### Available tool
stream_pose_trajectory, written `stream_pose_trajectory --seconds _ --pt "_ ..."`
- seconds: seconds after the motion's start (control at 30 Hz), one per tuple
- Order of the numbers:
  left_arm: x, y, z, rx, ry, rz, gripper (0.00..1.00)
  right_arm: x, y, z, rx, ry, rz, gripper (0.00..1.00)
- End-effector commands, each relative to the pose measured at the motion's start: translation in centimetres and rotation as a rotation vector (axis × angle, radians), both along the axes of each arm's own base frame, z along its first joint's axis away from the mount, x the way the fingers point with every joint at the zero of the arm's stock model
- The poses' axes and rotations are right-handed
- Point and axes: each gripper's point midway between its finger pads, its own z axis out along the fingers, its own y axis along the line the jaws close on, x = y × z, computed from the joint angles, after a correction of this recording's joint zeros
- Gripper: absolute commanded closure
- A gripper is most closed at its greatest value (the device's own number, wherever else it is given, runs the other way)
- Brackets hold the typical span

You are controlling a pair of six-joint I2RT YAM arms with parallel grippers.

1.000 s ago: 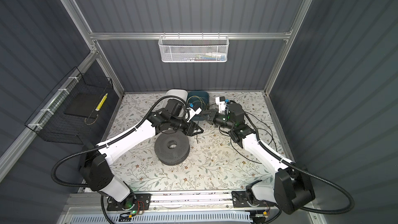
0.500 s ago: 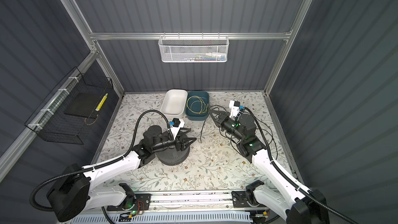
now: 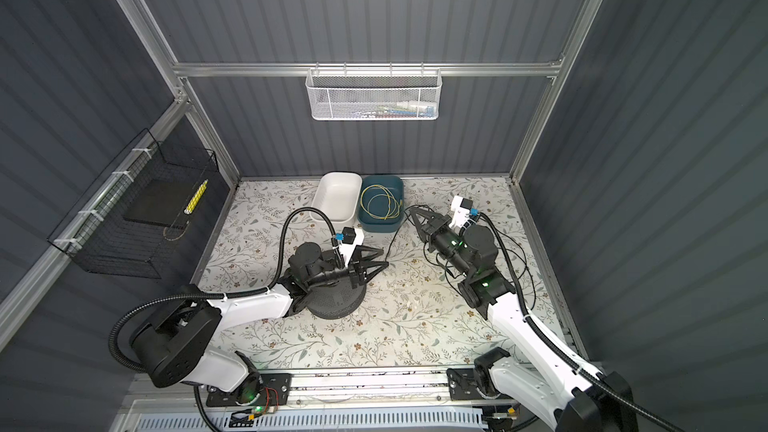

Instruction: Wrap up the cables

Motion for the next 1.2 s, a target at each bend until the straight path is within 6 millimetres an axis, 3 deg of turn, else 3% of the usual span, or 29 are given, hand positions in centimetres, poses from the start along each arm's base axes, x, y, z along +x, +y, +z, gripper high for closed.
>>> stream_pose_trajectory --seconds 0.0,0.37,0.47,0.57,0.67,0.83,0.87,0.93,1.0,1.17 --pt "-0.6 -0.3 1.1 -0.048 -0.027 -0.026 0.58 -0.1 -0.2 0.3 0.021 -0.016 -0.015 1.00" --pt "-0.4 -1.1 -0.9 -0.005 -0.008 -0.036 0.66 -0.2 -0.1 0.5 0.042 -0.011 -0.005 1.00" --pt "-0.2 -1.2 -1.2 -0.001 -0.002 -0.030 0.74 -0.2 -0.1 0.5 0.047 -0.008 -0.002 1.00" --pt "-0.1 -1.2 -1.3 0.008 0.009 -0.024 0.90 -0.3 -0.3 0.2 0.042 -0.002 -0.011 1.00" --pt "-0.1 -1.1 -1.3 0.029 0.011 -0.020 1.00 -0.3 -0.5 -0.2 0.037 0.003 -0.019 1.00" --pt "-0.3 -0.9 -1.1 0.085 0.048 -0.025 1.00 -0.3 -0.9 -0.8 -0.016 0.003 -0.041 1.00" --pt "-0.4 -0.9 -1.1 0.107 0.068 -0.026 1.00 -0.3 -1.0 -0.9 -0.033 0.001 -0.044 0.96" --pt "-0.7 -0.7 -1.2 0.160 0.112 -0.034 1.00 -0.4 -1.0 -1.3 -0.082 0.006 -0.042 0.66" --pt "-0.9 -0.5 -1.0 0.206 0.153 -0.032 1.00 -0.5 -0.6 -1.6 -0.156 -0.006 -0.016 0.49" --pt "-1.6 -0.1 0.3 0.289 0.237 -0.054 1.00 -0.9 0.9 -3.3 -0.256 -0.012 0.077 0.38"
